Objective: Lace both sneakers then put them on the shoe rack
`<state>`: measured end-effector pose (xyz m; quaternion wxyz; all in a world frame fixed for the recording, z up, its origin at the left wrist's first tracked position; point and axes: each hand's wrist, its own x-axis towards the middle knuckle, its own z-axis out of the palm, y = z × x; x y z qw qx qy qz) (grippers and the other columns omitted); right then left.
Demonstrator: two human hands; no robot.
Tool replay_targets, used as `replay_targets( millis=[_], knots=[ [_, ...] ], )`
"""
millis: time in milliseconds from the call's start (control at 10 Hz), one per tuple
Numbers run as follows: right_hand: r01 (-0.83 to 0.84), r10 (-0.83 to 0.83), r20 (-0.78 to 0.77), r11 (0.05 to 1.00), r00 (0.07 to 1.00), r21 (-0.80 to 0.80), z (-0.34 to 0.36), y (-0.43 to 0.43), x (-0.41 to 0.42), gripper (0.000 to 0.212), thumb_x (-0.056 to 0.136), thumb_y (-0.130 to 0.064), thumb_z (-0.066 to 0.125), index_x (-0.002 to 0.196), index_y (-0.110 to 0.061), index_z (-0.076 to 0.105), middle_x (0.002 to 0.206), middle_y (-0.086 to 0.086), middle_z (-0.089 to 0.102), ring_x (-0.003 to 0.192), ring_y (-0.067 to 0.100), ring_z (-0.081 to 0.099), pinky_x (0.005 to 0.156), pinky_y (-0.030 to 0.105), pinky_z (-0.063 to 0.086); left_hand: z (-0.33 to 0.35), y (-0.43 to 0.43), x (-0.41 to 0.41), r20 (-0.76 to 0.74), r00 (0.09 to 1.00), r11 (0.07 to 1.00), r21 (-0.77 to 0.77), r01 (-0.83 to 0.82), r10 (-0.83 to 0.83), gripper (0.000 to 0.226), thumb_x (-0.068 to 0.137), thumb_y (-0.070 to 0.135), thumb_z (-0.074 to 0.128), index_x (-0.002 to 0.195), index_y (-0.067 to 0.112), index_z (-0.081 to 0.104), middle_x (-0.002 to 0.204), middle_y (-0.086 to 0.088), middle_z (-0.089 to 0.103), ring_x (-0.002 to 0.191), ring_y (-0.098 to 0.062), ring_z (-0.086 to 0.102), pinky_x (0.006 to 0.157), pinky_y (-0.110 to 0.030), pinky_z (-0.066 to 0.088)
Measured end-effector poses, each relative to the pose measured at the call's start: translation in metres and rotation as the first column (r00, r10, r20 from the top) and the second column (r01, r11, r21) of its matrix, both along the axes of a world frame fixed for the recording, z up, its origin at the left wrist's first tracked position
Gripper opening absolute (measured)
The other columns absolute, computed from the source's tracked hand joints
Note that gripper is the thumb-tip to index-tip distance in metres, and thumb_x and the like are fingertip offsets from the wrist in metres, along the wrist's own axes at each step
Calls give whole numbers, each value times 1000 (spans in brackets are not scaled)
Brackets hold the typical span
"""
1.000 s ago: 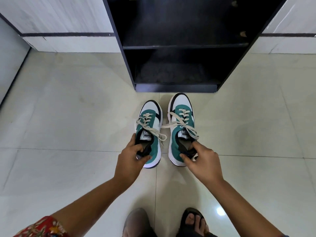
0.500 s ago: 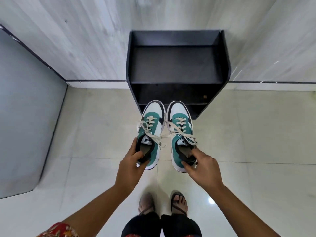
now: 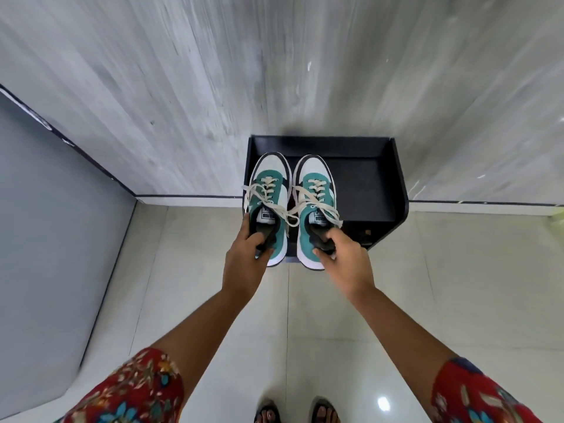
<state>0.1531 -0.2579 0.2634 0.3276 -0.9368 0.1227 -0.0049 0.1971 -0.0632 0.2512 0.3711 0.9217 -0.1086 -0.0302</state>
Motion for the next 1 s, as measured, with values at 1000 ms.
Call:
replay_targets(
  millis=[1000],
  knots=[
    [107, -109, -75, 994, 991, -32, 0, 8, 56, 44, 83, -44, 59, 122, -27, 48, 119, 1, 65, 106, 27, 63, 78, 36, 51, 7, -8, 59, -156, 975, 974, -135, -181, 160, 49, 76, 22, 72, 118, 19, 48, 123, -2, 56, 109, -21, 53, 86, -29, 43]
  ],
)
